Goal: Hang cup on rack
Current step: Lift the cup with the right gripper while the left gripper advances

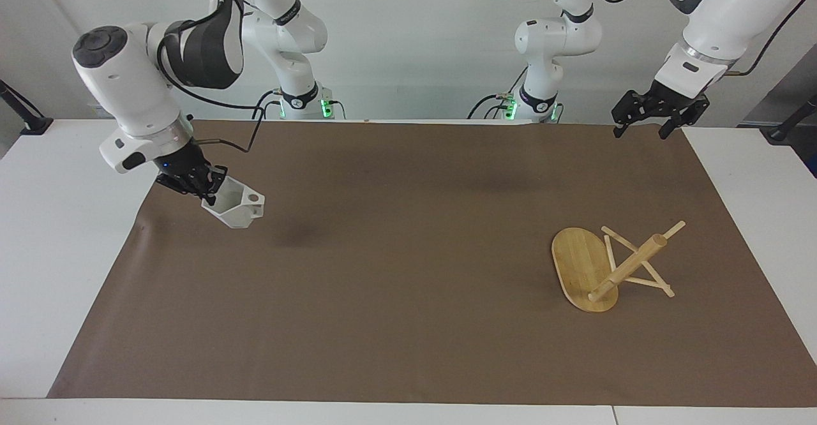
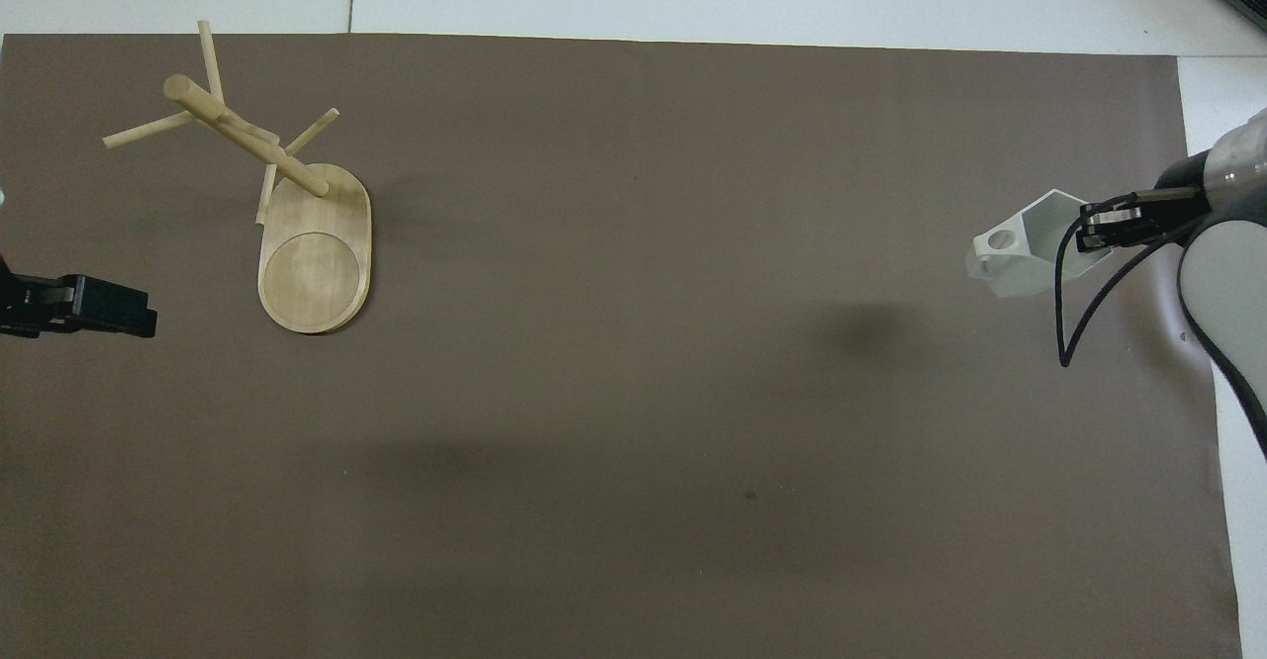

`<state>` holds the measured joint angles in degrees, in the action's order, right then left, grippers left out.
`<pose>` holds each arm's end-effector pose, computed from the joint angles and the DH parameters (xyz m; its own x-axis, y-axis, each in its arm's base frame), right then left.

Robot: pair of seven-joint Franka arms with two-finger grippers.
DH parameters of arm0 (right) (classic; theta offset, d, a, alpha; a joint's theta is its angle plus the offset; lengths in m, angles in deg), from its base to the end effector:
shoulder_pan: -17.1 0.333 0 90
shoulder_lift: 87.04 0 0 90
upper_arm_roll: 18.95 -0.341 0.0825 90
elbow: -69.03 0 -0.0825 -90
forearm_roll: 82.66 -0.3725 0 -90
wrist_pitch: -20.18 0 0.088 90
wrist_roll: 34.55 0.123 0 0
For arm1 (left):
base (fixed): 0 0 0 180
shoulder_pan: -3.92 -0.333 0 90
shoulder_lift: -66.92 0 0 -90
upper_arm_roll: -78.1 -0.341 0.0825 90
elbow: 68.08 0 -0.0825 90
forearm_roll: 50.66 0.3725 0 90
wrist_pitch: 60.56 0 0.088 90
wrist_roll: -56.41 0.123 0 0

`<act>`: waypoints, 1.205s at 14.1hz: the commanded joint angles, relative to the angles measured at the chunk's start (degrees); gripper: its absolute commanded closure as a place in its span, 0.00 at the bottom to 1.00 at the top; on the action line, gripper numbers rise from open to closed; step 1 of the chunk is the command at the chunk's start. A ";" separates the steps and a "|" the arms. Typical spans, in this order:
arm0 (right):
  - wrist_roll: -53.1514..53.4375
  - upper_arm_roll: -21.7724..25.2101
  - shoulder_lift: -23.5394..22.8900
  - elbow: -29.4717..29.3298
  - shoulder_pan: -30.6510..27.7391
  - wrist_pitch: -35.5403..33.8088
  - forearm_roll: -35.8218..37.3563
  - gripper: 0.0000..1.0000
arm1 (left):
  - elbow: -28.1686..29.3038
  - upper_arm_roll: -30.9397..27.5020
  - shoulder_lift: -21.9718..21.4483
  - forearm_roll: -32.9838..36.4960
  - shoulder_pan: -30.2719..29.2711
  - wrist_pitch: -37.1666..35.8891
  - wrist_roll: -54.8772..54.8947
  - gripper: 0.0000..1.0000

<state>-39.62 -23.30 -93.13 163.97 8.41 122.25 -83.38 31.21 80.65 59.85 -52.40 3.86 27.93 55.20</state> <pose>0.5880 -0.0454 0.5518 0.9998 0.0095 0.0201 0.0099 -0.9998 -0.0187 0.4945 -0.0267 0.6211 0.9976 -0.0224 -0.0657 -0.0209 -0.9995 0.0235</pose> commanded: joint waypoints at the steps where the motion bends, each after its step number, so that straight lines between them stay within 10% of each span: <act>1: 0.93 -0.66 0.82 -3.27 -0.37 -4.93 0.89 1.00 | 2.92 0.00 -2.86 -0.71 0.50 -4.36 -8.95 0.00; 7: 0.93 -1.19 2.75 -7.04 -0.28 -11.87 0.10 1.00 | 5.65 -0.53 -4.80 -7.73 -0.47 -8.25 -13.98 0.00; 17: 8.91 -5.32 4.86 -8.19 -0.19 -14.96 -5.93 1.00 | 9.34 -0.53 -6.03 -24.07 -0.38 -7.46 -52.54 0.00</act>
<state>-33.93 -28.04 -88.58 156.42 8.57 108.80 -85.28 38.31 80.61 55.32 -72.70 3.67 19.60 8.68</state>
